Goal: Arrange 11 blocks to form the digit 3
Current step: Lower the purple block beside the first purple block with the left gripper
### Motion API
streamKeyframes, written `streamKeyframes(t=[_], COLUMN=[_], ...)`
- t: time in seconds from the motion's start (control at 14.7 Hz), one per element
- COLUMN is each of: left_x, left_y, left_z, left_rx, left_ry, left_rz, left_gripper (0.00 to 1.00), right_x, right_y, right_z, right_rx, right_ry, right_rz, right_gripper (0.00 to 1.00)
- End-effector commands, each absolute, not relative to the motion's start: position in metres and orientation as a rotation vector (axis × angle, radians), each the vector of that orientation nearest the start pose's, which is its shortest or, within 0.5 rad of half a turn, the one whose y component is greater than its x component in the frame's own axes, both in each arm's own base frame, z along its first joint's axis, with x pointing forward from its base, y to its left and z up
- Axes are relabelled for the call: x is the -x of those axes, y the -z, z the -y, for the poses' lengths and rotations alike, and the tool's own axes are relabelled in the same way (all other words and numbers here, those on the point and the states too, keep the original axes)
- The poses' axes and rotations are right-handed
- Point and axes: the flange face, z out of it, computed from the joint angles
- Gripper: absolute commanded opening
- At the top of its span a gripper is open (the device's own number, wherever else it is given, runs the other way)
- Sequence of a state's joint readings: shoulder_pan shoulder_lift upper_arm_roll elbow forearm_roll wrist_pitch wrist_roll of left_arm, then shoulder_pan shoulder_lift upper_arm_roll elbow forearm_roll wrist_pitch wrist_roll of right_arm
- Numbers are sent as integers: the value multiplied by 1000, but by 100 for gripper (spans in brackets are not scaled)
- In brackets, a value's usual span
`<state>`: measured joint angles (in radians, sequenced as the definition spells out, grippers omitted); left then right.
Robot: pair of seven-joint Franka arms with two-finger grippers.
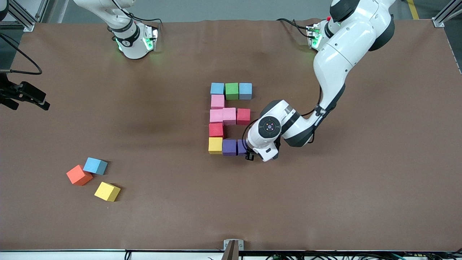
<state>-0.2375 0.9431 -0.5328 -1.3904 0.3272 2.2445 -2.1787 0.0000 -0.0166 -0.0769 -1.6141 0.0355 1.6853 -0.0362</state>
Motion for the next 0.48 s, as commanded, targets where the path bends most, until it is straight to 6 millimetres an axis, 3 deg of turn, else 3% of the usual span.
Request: streamKeyframes(t=[0.0,0.41], left_x=[-589,-587], left_y=[-193,-192], left_z=[446,453], left_rx=[2454,2458], left_ry=[-258,-262], left_rz=[2064,2068], left_gripper=[9,9], right_x=[-561,-561], right_y=[-625,-625], right_z=[37,36], right_rx=[3111,3111], right_ry=[143,143], right_rz=[-53,-51], right_gripper=[100,100])
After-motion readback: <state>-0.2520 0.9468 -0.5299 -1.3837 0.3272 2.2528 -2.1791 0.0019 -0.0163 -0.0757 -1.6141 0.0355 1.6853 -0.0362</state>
